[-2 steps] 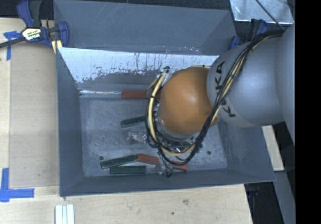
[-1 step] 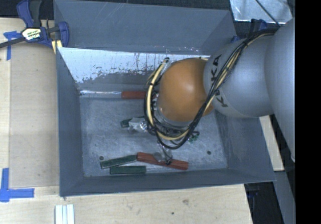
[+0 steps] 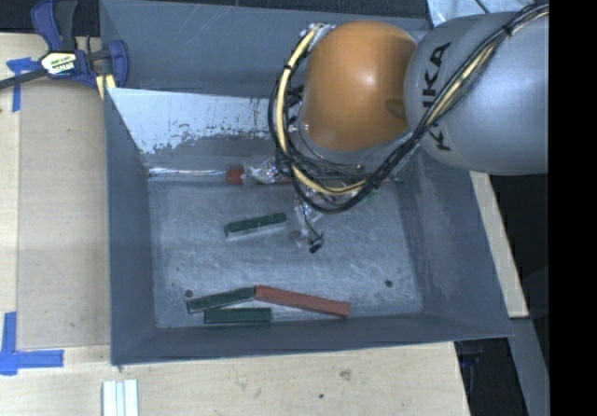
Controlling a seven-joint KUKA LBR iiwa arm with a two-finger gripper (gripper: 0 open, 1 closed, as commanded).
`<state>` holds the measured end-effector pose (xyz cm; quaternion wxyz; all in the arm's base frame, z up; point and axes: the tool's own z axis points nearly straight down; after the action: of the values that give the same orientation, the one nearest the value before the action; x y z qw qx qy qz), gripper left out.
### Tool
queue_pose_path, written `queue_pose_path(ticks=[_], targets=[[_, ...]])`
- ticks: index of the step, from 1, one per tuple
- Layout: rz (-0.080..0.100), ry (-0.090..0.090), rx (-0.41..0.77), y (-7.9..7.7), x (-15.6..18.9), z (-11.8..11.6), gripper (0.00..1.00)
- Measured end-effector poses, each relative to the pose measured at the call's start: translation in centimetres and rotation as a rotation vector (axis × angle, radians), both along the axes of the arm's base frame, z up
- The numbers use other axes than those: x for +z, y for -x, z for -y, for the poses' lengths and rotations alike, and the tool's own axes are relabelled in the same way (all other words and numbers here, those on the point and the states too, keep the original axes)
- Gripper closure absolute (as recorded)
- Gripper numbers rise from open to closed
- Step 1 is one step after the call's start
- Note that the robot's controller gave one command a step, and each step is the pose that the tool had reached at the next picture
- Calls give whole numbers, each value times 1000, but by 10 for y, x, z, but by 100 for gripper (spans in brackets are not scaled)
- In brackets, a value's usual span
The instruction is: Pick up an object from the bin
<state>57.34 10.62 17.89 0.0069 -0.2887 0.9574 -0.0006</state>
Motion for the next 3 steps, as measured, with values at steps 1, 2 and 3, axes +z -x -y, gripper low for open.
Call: queue_pose_path(ticks=[1,2,3], targets=[[-17,3,39,-15,-105,17,0],[-10,2,38,-16,-100,16,100],[-4,5,275,-20,-106,-8,100]])
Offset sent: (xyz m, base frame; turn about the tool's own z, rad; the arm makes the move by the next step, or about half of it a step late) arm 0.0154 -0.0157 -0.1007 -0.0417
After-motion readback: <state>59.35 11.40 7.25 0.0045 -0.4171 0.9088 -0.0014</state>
